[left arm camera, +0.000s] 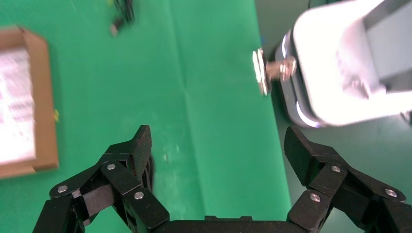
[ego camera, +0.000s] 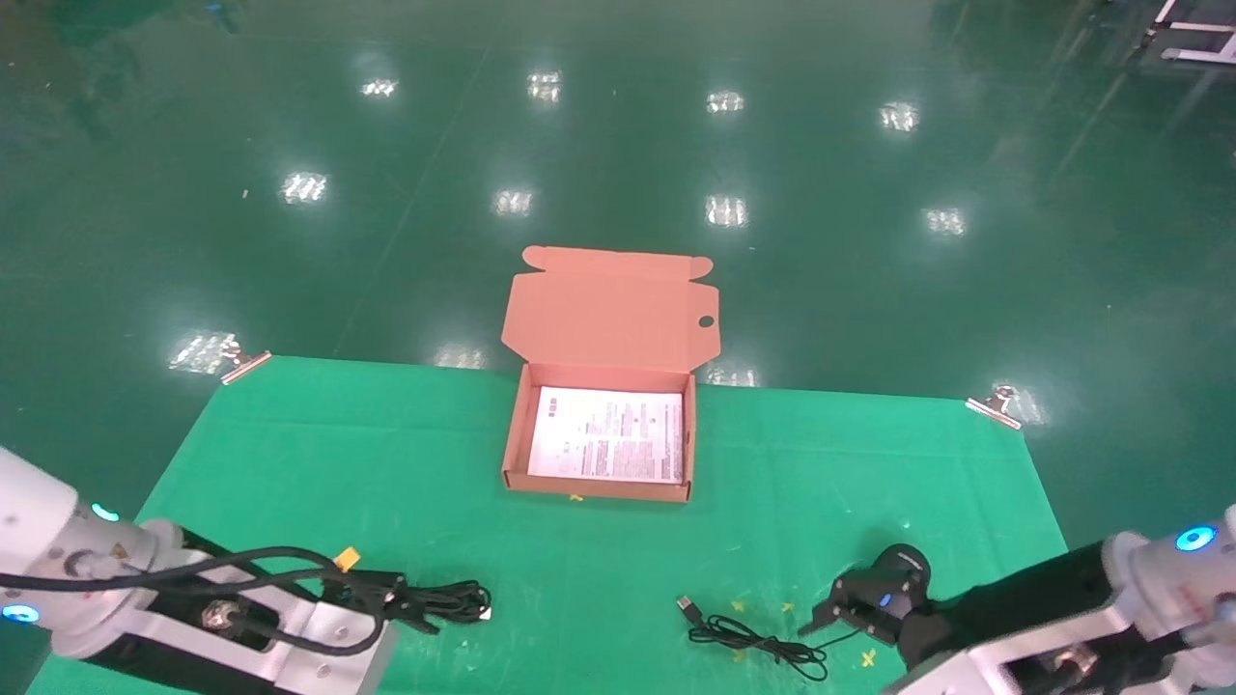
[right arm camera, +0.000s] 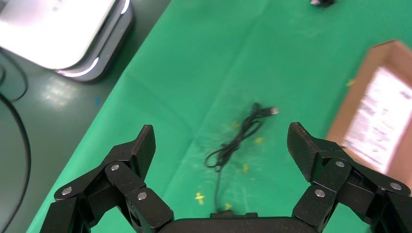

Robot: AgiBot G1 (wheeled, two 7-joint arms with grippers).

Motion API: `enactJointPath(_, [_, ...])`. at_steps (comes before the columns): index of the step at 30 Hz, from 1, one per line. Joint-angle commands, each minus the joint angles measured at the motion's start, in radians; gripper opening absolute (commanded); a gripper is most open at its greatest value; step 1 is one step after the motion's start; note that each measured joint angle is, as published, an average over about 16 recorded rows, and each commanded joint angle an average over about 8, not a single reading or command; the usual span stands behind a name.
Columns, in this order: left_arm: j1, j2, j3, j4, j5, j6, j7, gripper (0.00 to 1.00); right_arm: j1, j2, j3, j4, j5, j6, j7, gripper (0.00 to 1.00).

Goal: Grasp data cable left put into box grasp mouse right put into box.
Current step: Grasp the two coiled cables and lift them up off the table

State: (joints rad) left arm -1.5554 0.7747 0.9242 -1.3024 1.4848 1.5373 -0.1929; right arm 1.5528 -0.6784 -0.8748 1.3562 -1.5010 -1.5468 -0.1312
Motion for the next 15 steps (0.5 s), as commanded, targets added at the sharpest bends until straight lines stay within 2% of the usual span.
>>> enactJointPath(1, [-0.017,0.016,0.047,0.004,0.053,-0.012,0.001,1.0,0.013,-0.007,-0.045,-0.002,-0.006,0.003,-0.021,1.0])
enactJointPath(7, [0.011,0.056,0.078,0.056,0.155,-0.097,-0.041,1.0,-0.004,-0.042,-0.113,-0.004,-0.146,0.076,0.029,1.0])
enactJointPath(15, [0.035,0.125,0.111,0.155,0.272,-0.193,-0.056,1.0,-0.066,-0.106,-0.168,-0.005,-0.416,0.238,0.195,1.0])
